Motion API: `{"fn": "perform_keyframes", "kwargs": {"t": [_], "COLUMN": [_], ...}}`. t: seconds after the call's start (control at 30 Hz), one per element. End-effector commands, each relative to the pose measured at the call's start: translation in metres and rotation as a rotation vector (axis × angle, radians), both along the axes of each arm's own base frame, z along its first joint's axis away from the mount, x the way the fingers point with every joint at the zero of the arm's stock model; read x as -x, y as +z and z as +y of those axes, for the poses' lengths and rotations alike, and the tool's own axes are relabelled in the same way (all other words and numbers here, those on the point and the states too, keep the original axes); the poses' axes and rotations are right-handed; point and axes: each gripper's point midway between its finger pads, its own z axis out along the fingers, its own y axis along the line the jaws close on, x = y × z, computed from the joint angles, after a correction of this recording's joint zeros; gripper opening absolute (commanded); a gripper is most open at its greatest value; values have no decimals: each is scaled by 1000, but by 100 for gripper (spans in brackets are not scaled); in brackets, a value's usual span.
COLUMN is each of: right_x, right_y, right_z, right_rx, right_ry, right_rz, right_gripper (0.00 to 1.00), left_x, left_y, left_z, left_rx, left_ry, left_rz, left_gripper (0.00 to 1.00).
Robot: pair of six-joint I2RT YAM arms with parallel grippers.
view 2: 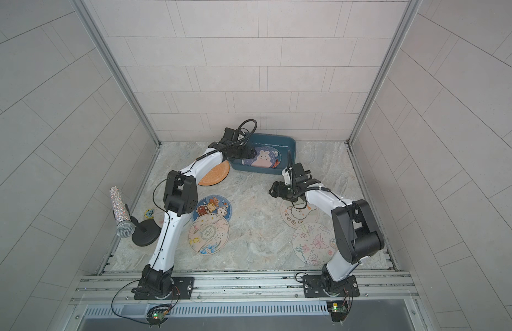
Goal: Put the coasters into the storage box
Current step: Place the coaster in the storage box, then move the coaster to the center of the board.
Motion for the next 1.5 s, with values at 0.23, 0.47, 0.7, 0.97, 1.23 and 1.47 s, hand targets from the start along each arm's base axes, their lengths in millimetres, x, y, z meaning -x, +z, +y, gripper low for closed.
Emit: {"fn": "perform_keyframes", "kwargs": {"t": [0.23,0.47,0.7,0.97,1.23,1.47], "right_x": [37,58,68,69,75,81], "right_y": [-5,-15,-42,-71,-88,-94], "right_z": [-114,-164,-176,-164,-145,-125], "right_rx": [245,334,314,234,146,140], "right_ry": [-232,-330,-373,-370,-355,-311], "right_rz": [95,170,231,270,300,326], "right_gripper": [87,92,94,92,91,91], "left_x": [39,87,135,161,171,173], "left_y": [83,87,67,40,25,18], "left_z": [2,19,32,37,37,37], "left_rx": [126,147,183,193,191,187], "left_ry": [-25,-27,-18,-22,-33,-35], "left_rz": [-119,-93,-28,33,70,85], "left_gripper": [100,100,100,100,100,100]}}
